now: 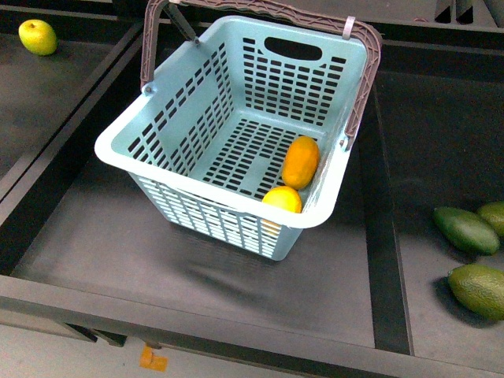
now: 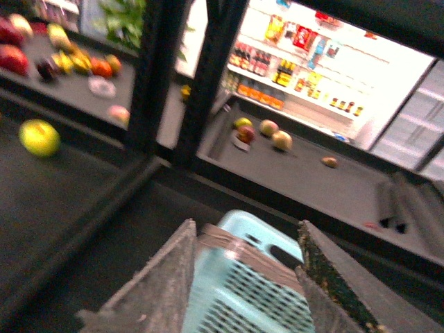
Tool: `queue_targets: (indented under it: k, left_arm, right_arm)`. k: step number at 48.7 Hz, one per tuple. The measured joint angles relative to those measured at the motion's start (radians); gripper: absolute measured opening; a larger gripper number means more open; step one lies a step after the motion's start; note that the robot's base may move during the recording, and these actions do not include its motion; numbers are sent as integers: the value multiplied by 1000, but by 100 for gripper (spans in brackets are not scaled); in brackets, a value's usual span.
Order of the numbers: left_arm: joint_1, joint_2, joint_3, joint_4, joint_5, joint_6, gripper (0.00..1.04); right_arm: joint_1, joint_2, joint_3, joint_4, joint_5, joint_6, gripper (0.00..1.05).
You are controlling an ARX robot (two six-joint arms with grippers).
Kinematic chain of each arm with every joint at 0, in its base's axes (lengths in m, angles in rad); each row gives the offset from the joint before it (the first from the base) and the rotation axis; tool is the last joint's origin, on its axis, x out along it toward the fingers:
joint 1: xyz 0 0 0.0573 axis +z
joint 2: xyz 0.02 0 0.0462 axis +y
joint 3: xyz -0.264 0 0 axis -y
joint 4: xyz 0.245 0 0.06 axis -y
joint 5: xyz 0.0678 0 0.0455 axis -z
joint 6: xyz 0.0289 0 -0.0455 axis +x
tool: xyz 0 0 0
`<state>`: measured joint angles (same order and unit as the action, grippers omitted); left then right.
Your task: Pick lemon and mango into basket
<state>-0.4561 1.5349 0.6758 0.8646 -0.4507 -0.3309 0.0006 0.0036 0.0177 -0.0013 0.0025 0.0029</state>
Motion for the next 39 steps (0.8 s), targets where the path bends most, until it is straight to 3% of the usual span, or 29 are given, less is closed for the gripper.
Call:
queue_targets:
  k: [4,8,19,39]
  left_arm:
    - [74,-122,-177,61,69,215,24]
    - [129,-212,-301,67,138,282,3]
    - [245,-417,-471,43,244,312,3]
    - [360,-681,-640,-58,357,317,3]
  right_arm:
    - [0,0,0,0,-1,0,96]
    - [0,0,0,0,0,0,96]
    - [0,0,0,0,0,0,96]
    - [0,0,0,0,0,0,96]
